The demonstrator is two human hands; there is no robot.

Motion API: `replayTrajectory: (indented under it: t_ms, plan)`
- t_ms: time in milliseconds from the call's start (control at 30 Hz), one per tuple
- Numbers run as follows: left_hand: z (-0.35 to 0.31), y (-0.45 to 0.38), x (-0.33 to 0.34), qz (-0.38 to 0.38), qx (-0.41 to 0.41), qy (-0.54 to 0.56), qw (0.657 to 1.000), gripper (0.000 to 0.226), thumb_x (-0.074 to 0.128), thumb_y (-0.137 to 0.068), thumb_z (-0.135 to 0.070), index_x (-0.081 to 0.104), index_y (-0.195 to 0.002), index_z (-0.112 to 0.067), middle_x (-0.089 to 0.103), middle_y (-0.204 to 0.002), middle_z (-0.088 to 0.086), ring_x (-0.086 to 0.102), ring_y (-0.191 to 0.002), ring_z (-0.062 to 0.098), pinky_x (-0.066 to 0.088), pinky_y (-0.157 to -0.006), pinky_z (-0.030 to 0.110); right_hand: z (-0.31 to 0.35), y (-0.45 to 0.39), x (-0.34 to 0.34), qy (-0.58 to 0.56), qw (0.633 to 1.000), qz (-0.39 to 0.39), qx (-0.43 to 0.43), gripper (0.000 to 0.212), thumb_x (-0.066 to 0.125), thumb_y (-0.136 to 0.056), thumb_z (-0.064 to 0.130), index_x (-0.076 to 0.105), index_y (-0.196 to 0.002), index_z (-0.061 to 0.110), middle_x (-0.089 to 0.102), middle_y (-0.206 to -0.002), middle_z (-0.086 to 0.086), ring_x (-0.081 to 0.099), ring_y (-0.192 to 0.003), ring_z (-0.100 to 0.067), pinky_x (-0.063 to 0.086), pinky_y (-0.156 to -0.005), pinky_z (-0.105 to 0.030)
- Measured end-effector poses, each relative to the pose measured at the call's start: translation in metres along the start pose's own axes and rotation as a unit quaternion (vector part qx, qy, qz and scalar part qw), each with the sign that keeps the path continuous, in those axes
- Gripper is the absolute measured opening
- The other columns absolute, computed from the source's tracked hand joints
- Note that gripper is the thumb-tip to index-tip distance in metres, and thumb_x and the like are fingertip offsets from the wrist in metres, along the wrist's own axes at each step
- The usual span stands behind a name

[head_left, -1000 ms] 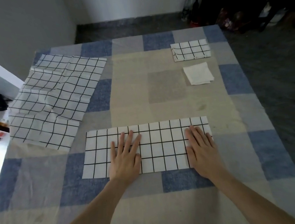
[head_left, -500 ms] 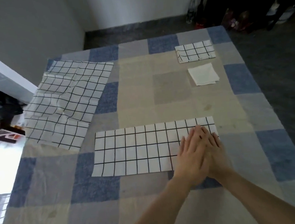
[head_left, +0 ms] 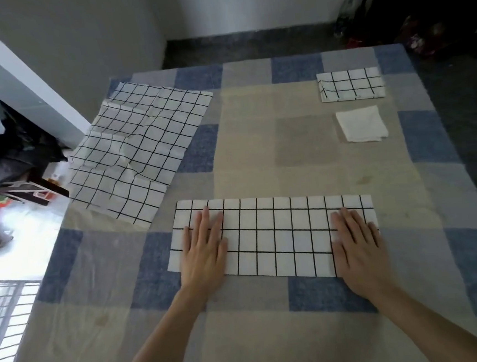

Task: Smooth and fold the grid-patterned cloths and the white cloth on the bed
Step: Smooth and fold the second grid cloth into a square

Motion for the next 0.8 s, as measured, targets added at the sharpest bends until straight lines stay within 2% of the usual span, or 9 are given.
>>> replayTrajectory:
  t_ms: [133,300,400,500,600,733,800]
  plan:
    - [0.056,0.007,-0.003,0.014,-0.034,-0.001,0.999,0.057,0.006,-0.100,-0.049,-0.002,-0.154,-0.034,-0.012,-0.162,-0.006,-0.015,-0.148,0.011,0.002,-0.121,0.047,0.001,0.001,-0.002,0.002,1.000,0.004,-0.002,0.059,0.009,-0.100,0.041,0.012,-0.154,0.020,0.009,-0.162,-0.001,0.001,-0.149,-0.015,0.008,-0.121,-0.043]
    - [0.063,0.004,-0.001,0.044,-0.009,-0.019,0.999,0.060,-0.003,-0.095,-0.056,-0.006,-0.152,-0.038,-0.019,-0.160,-0.008,-0.022,-0.145,0.009,-0.002,-0.121,0.045,0.002,0.001,-0.004,0.015,1.000,0.007,0.000,0.059,0.005,-0.100,0.042,0.011,-0.154,0.019,0.008,-0.162,-0.001,0.000,-0.149,-0.016,0.008,-0.121,-0.042]
    - [0.064,0.008,0.001,0.050,-0.060,-0.004,0.997,0.063,0.001,-0.094,-0.057,-0.005,-0.153,-0.036,-0.016,-0.161,-0.004,-0.020,-0.146,0.012,-0.005,-0.120,0.045,0.001,0.000,-0.003,0.019,1.000,0.015,0.000,0.059,0.007,-0.100,0.041,0.015,-0.154,0.018,0.012,-0.161,-0.003,0.004,-0.149,-0.018,0.011,-0.120,-0.044]
    - [0.074,0.035,-0.013,-0.017,-0.178,0.080,0.981,0.059,0.024,-0.099,-0.049,0.009,-0.153,-0.030,-0.002,-0.163,-0.001,-0.008,-0.149,0.018,-0.002,-0.120,0.044,-0.001,0.000,-0.001,0.012,1.000,0.027,0.006,0.060,0.007,-0.099,0.042,0.015,-0.153,0.019,0.013,-0.161,-0.003,0.007,-0.148,-0.018,0.013,-0.120,-0.045]
    - [0.091,0.080,-0.027,-0.092,-0.282,0.131,0.946,0.054,0.039,-0.098,-0.042,0.027,-0.146,-0.021,0.012,-0.160,0.006,0.006,-0.147,0.025,0.004,-0.120,0.046,0.000,-0.001,-0.001,0.010,0.999,0.040,0.013,0.061,0.006,-0.098,0.043,0.016,-0.153,0.019,0.014,-0.161,-0.003,0.008,-0.148,-0.018,0.014,-0.119,-0.046]
    - [0.113,0.113,-0.031,-0.100,-0.370,0.169,0.908,0.045,0.055,-0.092,-0.044,0.048,-0.127,-0.016,0.027,-0.151,0.008,0.022,-0.139,0.032,0.022,-0.113,0.051,0.004,-0.001,-0.003,0.018,0.998,0.065,0.018,0.068,0.000,-0.093,0.046,0.014,-0.153,0.018,0.012,-0.161,-0.004,0.007,-0.148,-0.020,0.013,-0.119,-0.049]
    - [0.115,0.111,-0.036,-0.090,-0.377,0.154,0.909,0.039,0.055,-0.091,-0.046,0.058,-0.115,-0.016,0.037,-0.143,0.008,0.030,-0.131,0.032,0.027,-0.108,0.049,0.010,-0.001,-0.012,0.033,0.996,0.072,0.033,0.064,0.012,-0.095,0.045,0.023,-0.151,0.016,0.016,-0.160,-0.009,0.016,-0.147,-0.025,0.018,-0.115,-0.055]
Point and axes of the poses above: each hand's wrist, its own y-axis away from the middle knuckle, its own x-axis out of the palm, z = x × y, the point moved 10 cm from there along -y, towards the middle knuckle
